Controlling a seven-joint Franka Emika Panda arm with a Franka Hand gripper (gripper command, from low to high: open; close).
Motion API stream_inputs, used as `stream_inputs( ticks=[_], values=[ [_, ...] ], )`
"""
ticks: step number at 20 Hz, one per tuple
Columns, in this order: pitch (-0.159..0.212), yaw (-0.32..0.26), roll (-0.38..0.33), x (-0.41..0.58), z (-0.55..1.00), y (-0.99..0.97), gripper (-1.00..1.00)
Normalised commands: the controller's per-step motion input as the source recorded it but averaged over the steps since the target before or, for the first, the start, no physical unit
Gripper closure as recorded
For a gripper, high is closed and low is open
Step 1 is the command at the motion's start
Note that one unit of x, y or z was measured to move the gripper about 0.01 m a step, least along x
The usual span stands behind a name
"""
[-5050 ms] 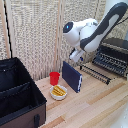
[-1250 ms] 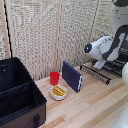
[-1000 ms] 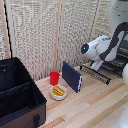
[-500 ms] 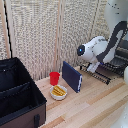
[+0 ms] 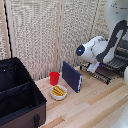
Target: With care, position your gripper close to the oven tray handle. Make sure to grip the handle tightly. Delicately and attentively pull the tray out from the oven.
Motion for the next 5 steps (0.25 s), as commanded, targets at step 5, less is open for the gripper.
stream_inputs(
  ticks=[5],
  values=[
    [0.049, 0.001, 0.056, 0.145, 0.28, 0.0, -1.0]
  ],
)
